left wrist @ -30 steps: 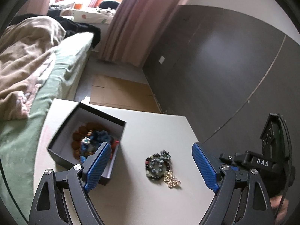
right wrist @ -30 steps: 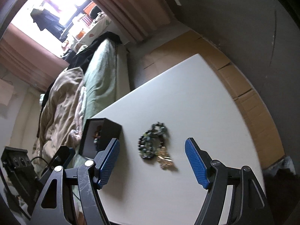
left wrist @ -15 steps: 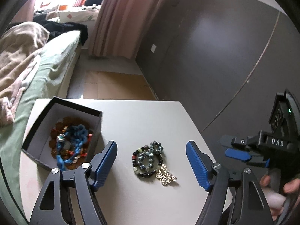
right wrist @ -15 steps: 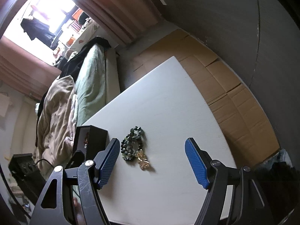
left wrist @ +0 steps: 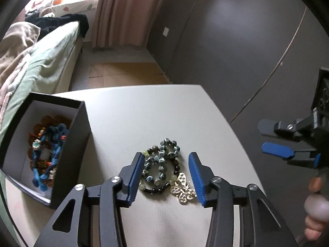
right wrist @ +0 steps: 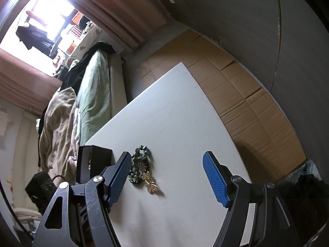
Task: Organize jewelry
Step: 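Close the left tool on the green-and-dark beaded bracelet, then carry the beaded bracelet into the box with the left tool while the right tool grasps the gold butterfly bracelet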
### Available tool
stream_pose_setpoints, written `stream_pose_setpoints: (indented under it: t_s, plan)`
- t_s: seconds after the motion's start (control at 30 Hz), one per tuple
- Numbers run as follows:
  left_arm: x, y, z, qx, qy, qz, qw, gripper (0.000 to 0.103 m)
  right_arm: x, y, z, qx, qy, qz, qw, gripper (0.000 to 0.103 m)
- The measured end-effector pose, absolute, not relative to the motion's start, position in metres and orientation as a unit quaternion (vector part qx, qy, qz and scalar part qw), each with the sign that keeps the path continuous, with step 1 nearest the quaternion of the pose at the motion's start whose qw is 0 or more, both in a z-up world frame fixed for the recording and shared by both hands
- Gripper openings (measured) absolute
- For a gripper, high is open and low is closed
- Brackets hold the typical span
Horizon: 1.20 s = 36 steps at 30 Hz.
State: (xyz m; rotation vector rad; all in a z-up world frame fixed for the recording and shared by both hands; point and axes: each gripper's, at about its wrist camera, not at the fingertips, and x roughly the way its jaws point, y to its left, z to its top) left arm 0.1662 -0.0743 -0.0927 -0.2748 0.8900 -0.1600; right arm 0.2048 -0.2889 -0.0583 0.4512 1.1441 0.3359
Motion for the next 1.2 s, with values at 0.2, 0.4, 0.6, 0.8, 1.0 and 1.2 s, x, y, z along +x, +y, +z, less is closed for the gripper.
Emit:
stream_pose_setpoints:
  t_s: [0.2,0.4,0.6,0.8,1.0,1.2]
  plan:
    - [0.18,-0.079,-0.11,-0.116,0.456,-0.068,0.88,0.044,0.209,-0.292,-0.058,0.22,0.533,0.149,0.803,0.072]
    - [0.18,-0.082,-0.121,-0.098,0.462,-0.057,0.88,0.029,0.212,-0.29,-0.049,0.223,0.519,0.14,0.813,0.072]
    - [0.178,-0.075,-0.123,-0.118,0.464,-0.051,0.877,0.018,0.212,-0.287,-0.046,0.222,0.519,0.145,0.813,0.072]
    - [0.168,-0.077,-0.112,-0.12,0.451,-0.053,0.883,0.018,0.207,-0.287,-0.043,0.21,0.519,0.148,0.815,0.072]
    - [0.154,-0.078,-0.099,-0.121,0.436,-0.054,0.89,0.017,0.199,-0.293,-0.041,0.211,0.518,0.15,0.815,0.072]
    - [0.143,-0.072,-0.09,-0.132,0.428,-0.052,0.893,0.018,0.193,-0.293,-0.04,0.21,0.517,0.151,0.816,0.072]
